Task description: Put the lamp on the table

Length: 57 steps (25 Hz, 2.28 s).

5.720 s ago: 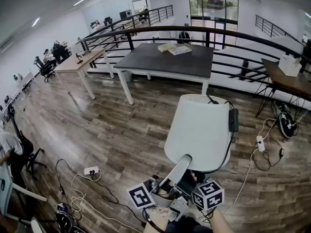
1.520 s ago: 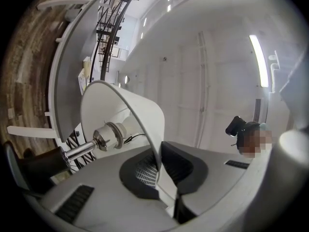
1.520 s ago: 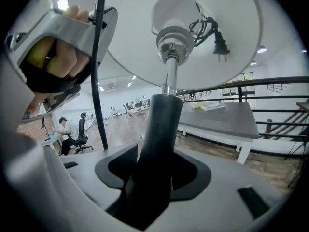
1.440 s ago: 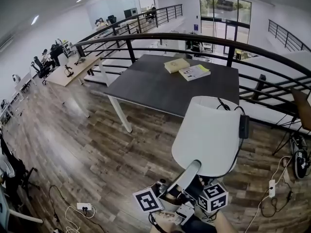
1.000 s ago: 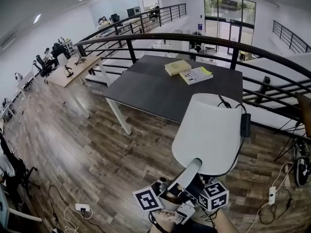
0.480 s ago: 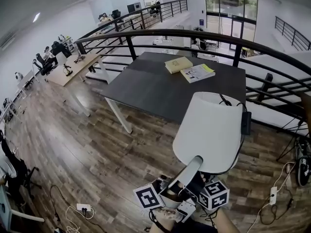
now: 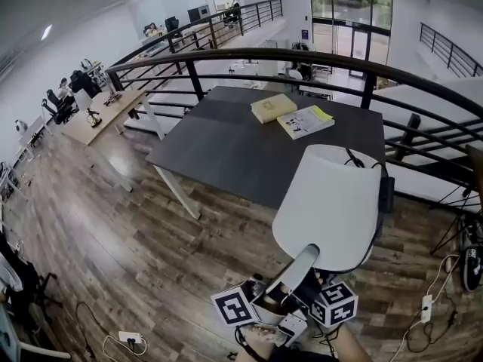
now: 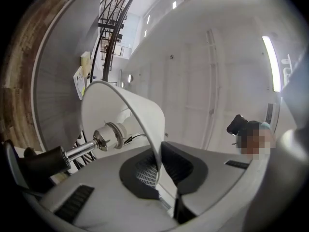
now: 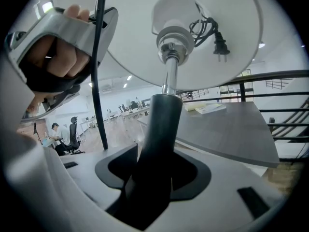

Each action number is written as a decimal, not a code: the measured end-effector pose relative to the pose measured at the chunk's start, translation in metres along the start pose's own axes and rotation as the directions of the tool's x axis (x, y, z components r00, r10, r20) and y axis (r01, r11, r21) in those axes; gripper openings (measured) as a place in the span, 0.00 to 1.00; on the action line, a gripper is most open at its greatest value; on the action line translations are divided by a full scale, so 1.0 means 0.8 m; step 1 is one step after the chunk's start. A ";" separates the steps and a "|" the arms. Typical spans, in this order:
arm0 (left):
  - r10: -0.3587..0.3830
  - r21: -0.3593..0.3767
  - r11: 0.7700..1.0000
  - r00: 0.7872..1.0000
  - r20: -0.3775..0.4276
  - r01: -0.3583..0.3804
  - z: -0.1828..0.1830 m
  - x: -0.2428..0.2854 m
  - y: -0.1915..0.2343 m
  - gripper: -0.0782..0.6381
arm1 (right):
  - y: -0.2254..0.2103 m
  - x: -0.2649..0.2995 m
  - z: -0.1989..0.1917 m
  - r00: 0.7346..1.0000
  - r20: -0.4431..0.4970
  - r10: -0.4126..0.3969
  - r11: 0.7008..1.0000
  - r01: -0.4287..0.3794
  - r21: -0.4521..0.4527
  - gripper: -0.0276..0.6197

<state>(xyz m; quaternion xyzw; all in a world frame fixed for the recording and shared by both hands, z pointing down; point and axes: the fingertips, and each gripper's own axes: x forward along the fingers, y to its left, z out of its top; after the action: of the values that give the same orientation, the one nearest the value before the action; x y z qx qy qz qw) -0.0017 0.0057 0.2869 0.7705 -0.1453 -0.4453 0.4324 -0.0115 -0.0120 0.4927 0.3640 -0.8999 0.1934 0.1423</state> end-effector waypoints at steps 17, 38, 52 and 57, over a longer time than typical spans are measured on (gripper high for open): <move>-0.029 -0.048 0.999 0.998 -0.060 0.026 0.157 0.105 0.097 0.14 | -0.098 0.152 0.116 0.997 0.016 -0.078 0.997 0.077 0.022 0.39; -0.003 -0.105 0.994 0.996 -0.085 -0.006 0.256 0.174 0.204 0.14 | -0.188 0.268 0.165 0.993 -0.020 -0.113 0.992 0.114 0.048 0.39; 0.031 -0.100 0.994 0.999 -0.040 -0.035 0.296 0.267 0.298 0.14 | -0.302 0.323 0.211 0.996 -0.043 -0.081 0.996 0.083 0.036 0.39; 0.035 -0.091 0.995 0.999 -0.041 -0.038 0.305 0.300 0.326 0.14 | -0.341 0.340 0.227 0.996 -0.046 -0.078 0.996 0.079 0.034 0.39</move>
<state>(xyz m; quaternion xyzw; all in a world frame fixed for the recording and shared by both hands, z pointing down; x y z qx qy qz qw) -0.0227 -0.4235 0.3037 0.7557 -0.1304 -0.4282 0.4781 -0.0274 -0.4373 0.5068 0.3972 -0.8779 0.2118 0.1635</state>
